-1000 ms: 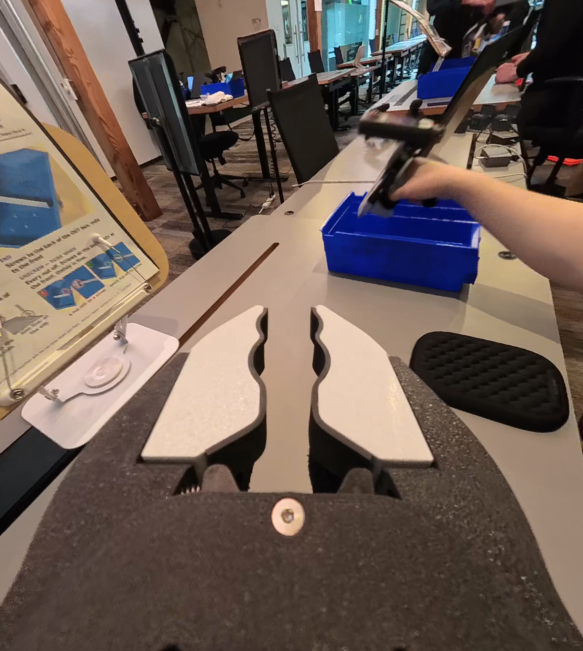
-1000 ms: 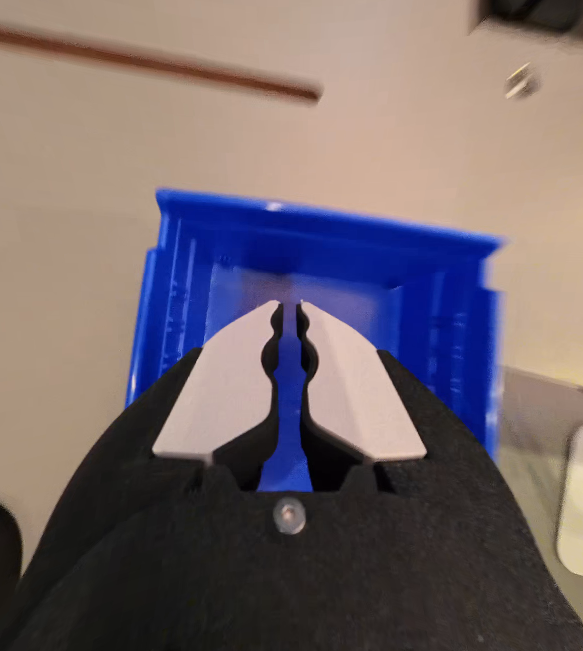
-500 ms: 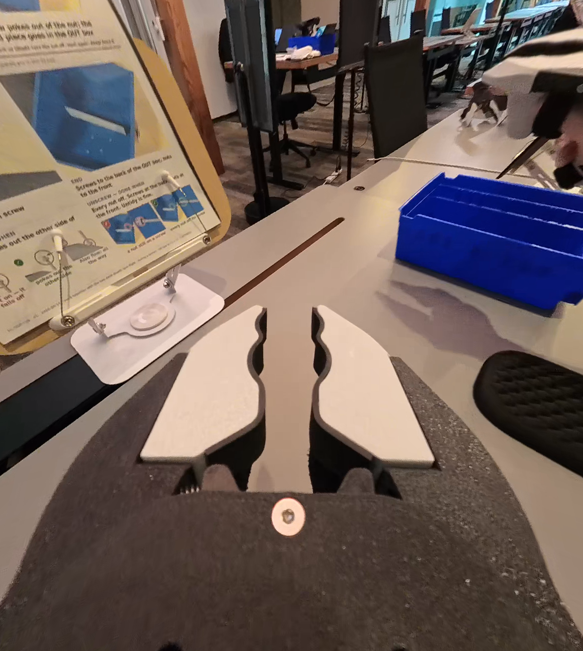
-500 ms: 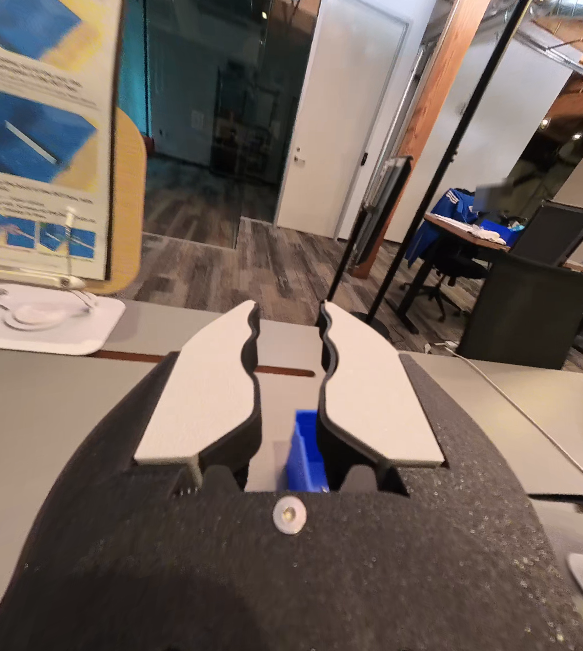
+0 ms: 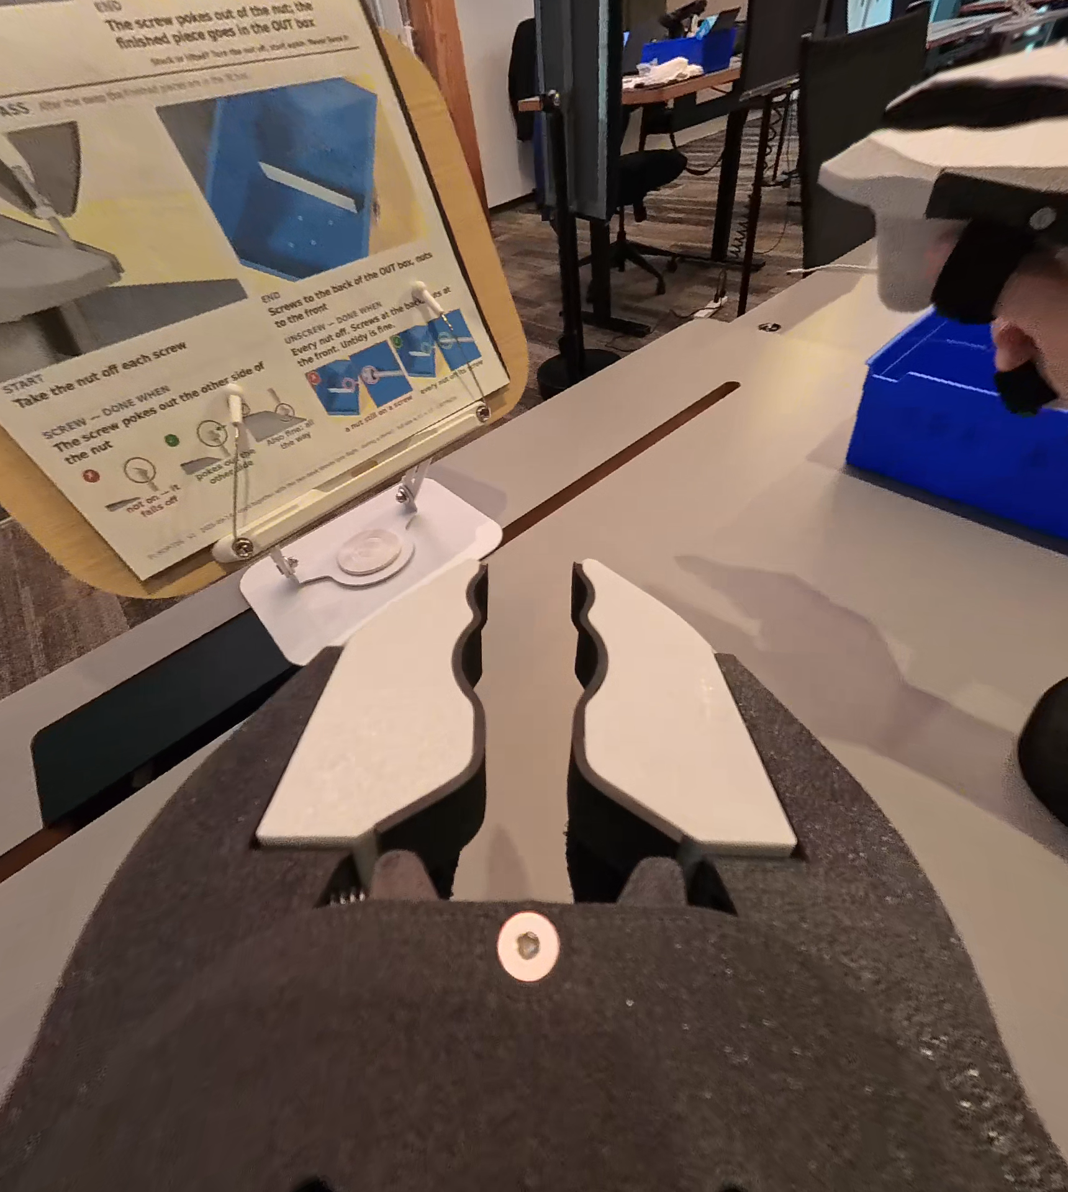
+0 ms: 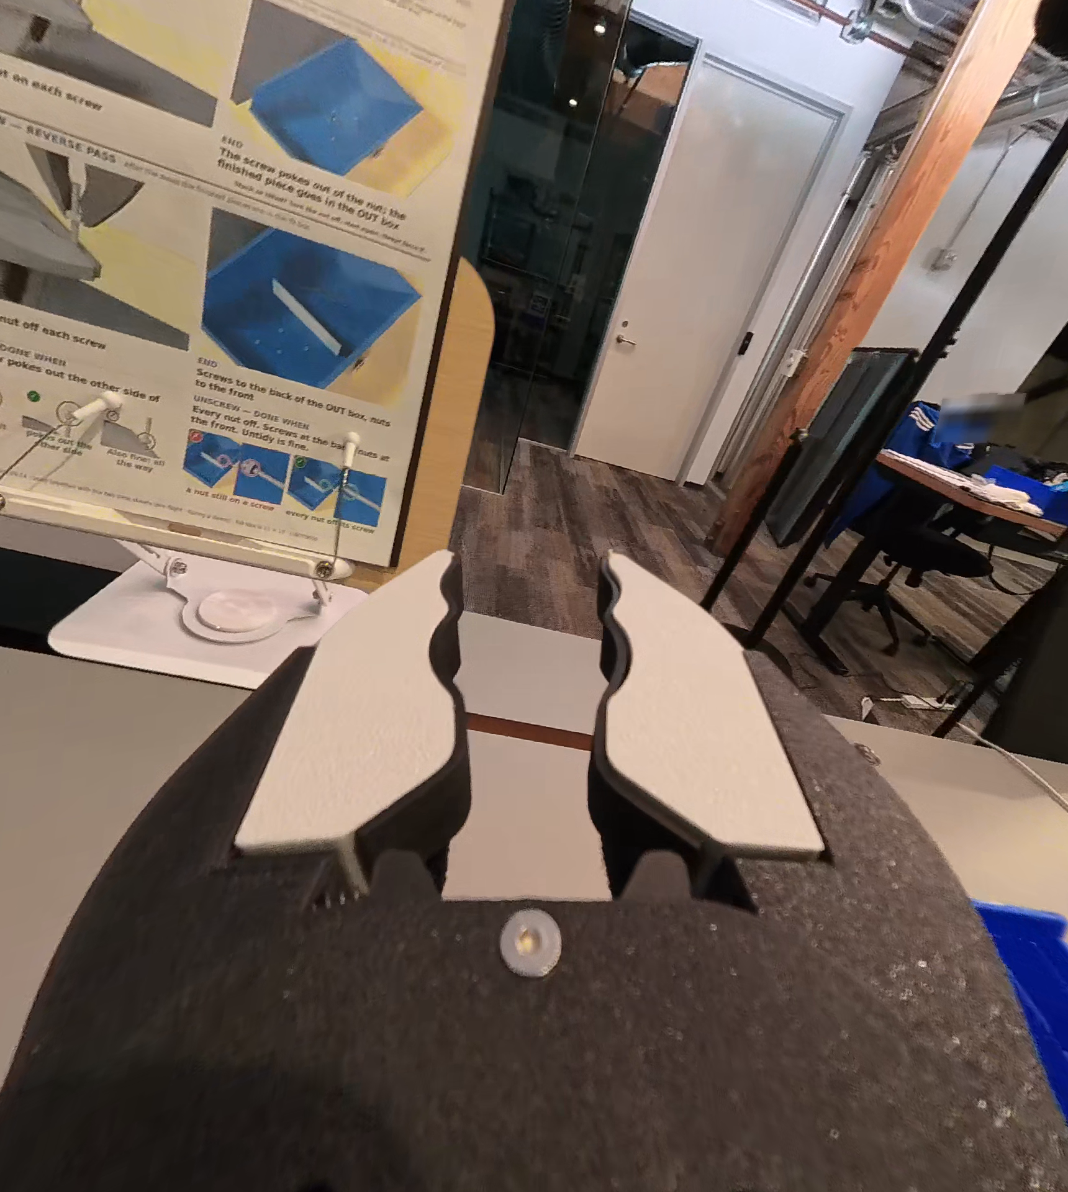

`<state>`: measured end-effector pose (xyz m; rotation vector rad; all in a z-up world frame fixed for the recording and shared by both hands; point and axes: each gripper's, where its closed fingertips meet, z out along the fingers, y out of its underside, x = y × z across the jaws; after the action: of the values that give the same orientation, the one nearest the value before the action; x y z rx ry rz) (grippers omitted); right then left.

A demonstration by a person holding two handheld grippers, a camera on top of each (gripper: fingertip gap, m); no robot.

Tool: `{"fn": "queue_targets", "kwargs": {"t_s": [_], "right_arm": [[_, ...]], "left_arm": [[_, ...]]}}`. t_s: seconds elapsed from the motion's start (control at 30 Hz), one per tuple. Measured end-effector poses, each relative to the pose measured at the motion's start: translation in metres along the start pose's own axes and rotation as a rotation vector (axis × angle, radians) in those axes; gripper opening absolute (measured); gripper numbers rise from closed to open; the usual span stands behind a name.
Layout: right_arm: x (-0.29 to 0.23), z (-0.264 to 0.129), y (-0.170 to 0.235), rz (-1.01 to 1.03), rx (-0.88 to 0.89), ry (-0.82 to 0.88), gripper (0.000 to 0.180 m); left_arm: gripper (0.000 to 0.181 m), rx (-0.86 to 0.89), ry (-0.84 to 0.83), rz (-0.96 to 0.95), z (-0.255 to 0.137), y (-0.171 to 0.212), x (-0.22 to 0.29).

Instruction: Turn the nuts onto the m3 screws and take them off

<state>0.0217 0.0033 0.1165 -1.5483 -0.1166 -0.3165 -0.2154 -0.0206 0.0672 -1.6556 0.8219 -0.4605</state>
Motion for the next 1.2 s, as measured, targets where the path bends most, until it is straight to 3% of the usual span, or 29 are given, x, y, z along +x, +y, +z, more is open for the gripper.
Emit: {"fn": "queue_targets", "kwargs": {"t_s": [0.1, 0.3, 0.4, 0.73, 0.93, 1.2], "right_arm": [[-0.013, 0.007, 0.008, -0.016, -0.004, -0.022, 0.039], [-0.025, 0.016, 0.033, -0.038, -0.053, -0.06, 0.039], [-0.031, 0.014, 0.03, -0.059, -0.038, -0.073, 0.039], [-0.079, -0.019, -0.014, -0.091, 0.047, -0.263, 0.037], [-0.105, -0.015, 0.0, -0.026, 0.015, -0.397, 0.031], [-0.111, 0.001, 0.033, -0.093, -0.063, -0.403, 0.031]], "left_arm": [[0.024, -0.004, -0.062, -0.01, -0.001, 0.001, -0.016], [0.026, -0.056, -0.408, 0.071, -0.017, 0.011, -0.078], [0.027, -0.059, -0.48, 0.088, -0.021, 0.014, -0.093], [0.027, -0.078, -0.462, 0.031, -0.021, 0.028, -0.109], [0.025, -0.064, -0.438, -0.017, -0.044, 0.021, -0.12], [0.024, -0.179, -0.335, -0.12, -0.105, 0.029, -0.125]]}}
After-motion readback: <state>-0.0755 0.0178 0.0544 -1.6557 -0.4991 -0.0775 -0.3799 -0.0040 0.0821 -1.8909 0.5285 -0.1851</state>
